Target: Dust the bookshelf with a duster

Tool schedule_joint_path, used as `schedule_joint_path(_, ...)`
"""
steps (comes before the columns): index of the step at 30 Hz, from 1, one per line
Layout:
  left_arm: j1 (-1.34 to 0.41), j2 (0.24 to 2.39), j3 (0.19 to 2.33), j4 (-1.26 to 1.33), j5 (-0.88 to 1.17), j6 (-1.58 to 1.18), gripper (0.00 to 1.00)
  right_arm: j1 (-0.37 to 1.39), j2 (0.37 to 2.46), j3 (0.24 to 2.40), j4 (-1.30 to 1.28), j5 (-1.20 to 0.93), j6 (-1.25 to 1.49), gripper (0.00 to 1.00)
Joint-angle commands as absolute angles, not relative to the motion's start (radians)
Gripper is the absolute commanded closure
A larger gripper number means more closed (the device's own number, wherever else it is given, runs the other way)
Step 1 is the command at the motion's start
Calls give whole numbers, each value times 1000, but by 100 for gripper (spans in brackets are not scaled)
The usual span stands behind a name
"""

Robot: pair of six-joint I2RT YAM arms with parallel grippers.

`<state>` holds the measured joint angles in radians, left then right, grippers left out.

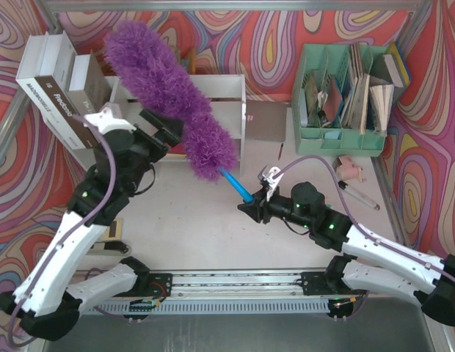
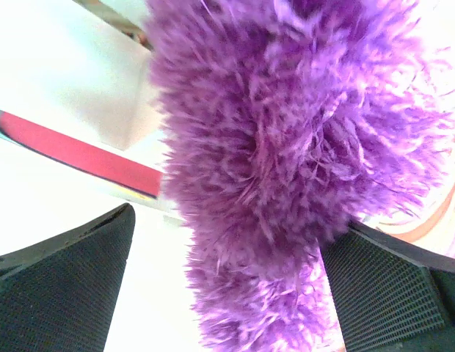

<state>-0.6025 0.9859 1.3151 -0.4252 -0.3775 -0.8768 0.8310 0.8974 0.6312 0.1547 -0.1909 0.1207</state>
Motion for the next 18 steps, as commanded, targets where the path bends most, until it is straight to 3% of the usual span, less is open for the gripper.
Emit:
schedule_joint_path(1, -604, 877, 1339, -473, -542, -670, 2, 833, 829, 677, 89, -171, 153, 100)
schedule_joint_path(9, -604, 740, 1338, -424, -686, -488, 2, 832, 818, 692, 7, -181, 213, 100)
schedule_joint_path(18, -604, 664, 1329, -377, -790, -355, 2, 834, 854, 849, -176, -300, 239, 100)
